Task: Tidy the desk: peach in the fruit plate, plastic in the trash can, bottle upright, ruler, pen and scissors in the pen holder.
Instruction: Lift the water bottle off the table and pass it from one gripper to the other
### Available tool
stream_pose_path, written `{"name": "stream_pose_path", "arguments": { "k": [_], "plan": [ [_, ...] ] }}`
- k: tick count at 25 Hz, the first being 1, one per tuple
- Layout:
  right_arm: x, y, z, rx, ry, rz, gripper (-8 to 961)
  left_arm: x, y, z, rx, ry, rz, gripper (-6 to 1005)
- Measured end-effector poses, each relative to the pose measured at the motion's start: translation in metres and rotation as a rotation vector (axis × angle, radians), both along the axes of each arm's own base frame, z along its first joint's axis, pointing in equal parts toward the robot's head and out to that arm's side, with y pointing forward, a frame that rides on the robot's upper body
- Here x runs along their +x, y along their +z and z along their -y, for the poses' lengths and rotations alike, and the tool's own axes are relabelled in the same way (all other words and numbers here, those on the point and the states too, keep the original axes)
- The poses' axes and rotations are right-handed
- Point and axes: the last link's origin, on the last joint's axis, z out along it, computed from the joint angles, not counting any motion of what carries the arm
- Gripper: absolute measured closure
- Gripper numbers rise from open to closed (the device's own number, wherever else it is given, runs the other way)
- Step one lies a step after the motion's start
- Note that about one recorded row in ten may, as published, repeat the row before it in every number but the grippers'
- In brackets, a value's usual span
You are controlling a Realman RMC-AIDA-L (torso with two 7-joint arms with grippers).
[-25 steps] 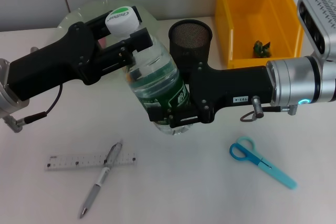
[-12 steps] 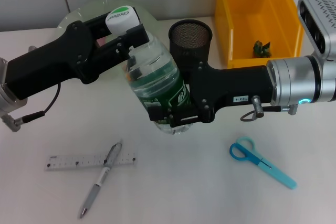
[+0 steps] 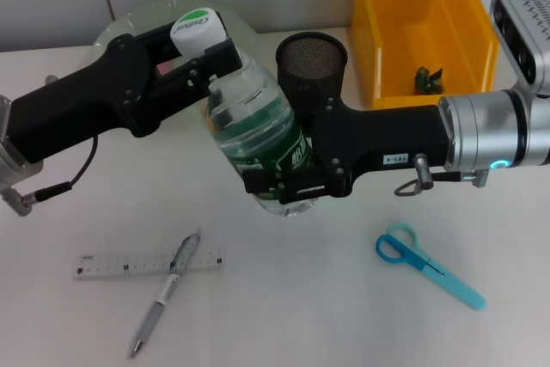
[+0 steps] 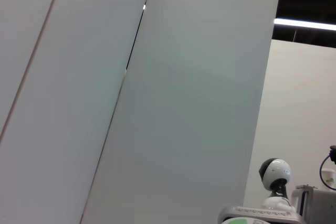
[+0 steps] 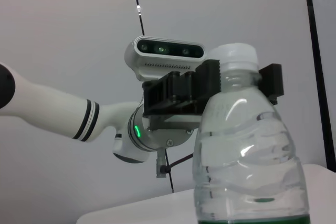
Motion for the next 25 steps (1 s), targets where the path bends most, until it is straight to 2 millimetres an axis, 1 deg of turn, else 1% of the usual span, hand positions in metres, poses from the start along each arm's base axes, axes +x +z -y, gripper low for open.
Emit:
{"name": "stream_pose_path", "arguments": {
  "k": [16, 25],
  "plan": [
    [-0.0017, 0.0013, -0.0006, 0.000, 0.009, 0.006, 182, 0.0008, 0.0004, -0.0011, -0.017, 0.009, 0.003, 554],
    [-0.0053, 0.0020, -0.0020, 0.003, 0.042, 0.036, 181, 0.0014, 0.0007, -0.0017, -0.026, 0.015, 0.005, 553]
  ]
}}
